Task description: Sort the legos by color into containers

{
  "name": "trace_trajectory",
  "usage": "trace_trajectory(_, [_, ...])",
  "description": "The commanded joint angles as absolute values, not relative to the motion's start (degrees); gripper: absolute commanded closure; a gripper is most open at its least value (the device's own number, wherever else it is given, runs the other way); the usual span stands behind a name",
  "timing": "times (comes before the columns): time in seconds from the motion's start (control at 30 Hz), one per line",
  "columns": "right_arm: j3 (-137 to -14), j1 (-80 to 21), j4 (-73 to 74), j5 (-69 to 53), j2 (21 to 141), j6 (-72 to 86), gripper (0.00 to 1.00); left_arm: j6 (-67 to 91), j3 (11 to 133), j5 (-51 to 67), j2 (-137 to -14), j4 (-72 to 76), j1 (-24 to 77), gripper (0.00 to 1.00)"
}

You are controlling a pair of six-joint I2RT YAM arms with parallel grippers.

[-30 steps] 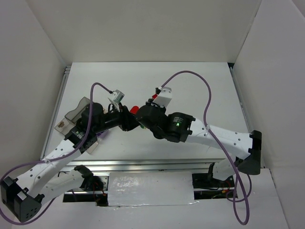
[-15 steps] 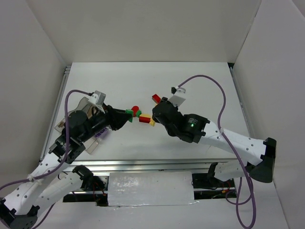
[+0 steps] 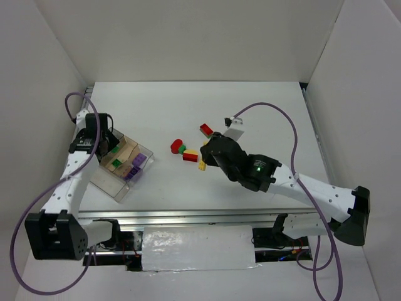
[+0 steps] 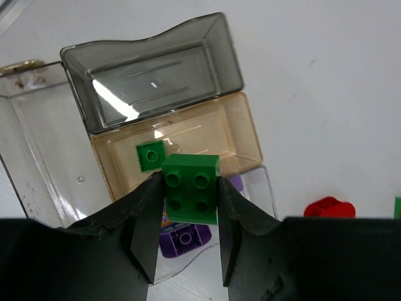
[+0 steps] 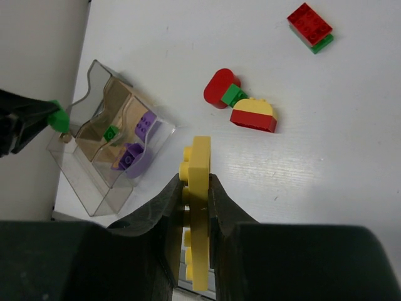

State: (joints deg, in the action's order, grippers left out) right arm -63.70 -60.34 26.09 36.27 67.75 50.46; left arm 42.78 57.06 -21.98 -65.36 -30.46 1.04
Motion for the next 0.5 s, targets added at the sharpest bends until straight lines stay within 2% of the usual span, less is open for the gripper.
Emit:
trace_trajectory(0.0, [-64.3, -59.9, 21.2, 33.2, 68.3, 46.0, 1.00, 46.5, 59.0, -20.0, -69.9, -30.1, -2.6, 1.00])
trace_trajectory(0.1, [-63.6, -59.3, 19.3, 31.0, 68.6, 43.9, 1.00, 46.6, 59.2, -18.6, -75.2, -29.4, -4.2, 1.00])
trace_trajectory(0.2, [-62.6, -58.4, 16.9, 28.0, 68.7, 42.5, 1.00, 47.5, 58.0, -17.9, -76.8, -27.9, -4.6, 0.85])
trace_trajectory(0.37, [-62.1, -56.7, 15.9, 24.6, 69.7, 40.7, 1.00, 49.0, 55.1, -18.6, -76.3, -26.3, -4.6, 0.68])
trace_trajectory(0.47, [-61.2, -56.0, 14.9, 23.6, 69.9, 40.4, 1.00, 48.6, 53.7, -17.3, -76.2, -24.3, -4.6, 0.51])
